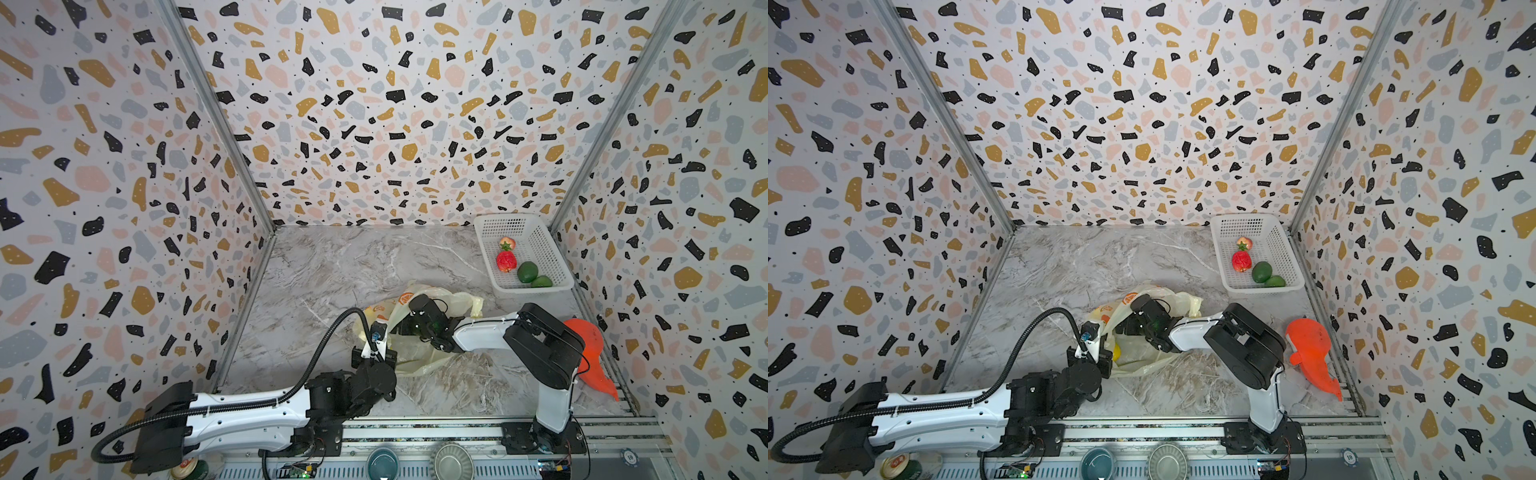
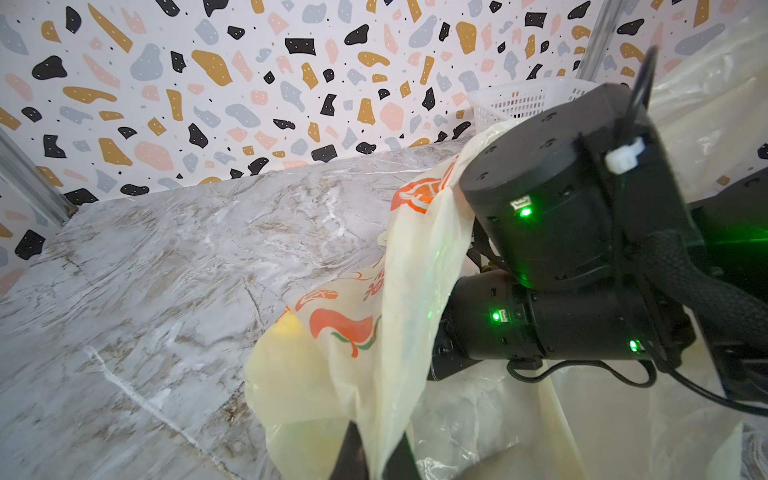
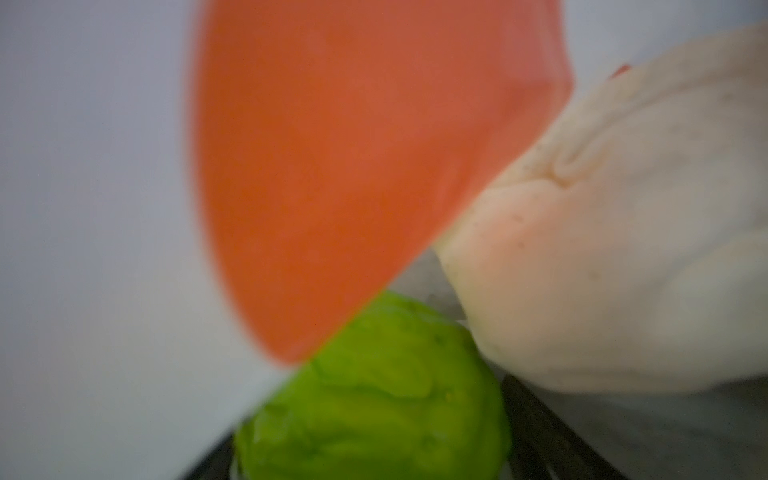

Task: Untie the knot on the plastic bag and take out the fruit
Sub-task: 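Lower the right gripper onto the light green bumpy fruit and close on it, then lift the light green fruit out of the bag toward the basket with the right gripper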

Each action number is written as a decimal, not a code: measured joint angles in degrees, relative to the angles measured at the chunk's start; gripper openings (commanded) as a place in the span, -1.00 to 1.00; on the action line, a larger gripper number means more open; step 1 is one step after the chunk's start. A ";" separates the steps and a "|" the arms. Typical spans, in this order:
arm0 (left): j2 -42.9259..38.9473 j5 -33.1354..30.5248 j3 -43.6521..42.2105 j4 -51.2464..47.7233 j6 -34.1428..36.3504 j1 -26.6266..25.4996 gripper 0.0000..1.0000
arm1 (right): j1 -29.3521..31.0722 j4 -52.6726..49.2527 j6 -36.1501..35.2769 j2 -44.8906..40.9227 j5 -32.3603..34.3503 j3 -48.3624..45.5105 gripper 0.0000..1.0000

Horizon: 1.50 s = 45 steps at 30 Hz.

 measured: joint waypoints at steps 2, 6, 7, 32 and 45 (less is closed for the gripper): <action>0.00 0.02 0.00 0.00 0.07 0.00 -1.00 | 0.00 0.35 0.04 0.13 0.17 0.00 0.34; 0.00 0.00 0.00 0.00 0.07 0.00 -1.00 | 0.09 0.63 -0.20 0.13 0.28 0.00 0.20; 0.00 0.00 0.00 0.00 0.09 0.00 -1.00 | 0.11 0.63 -0.28 0.07 0.33 -0.04 0.20; 1.38 -4.44 0.02 2.56 2.29 0.00 -1.00 | 7.63 -24.98 -14.86 -29.59 -4.24 -7.08 0.21; 1.36 -4.72 0.02 2.58 2.32 0.00 -1.00 | 8.07 -39.30 -19.89 -39.58 -2.71 5.92 0.23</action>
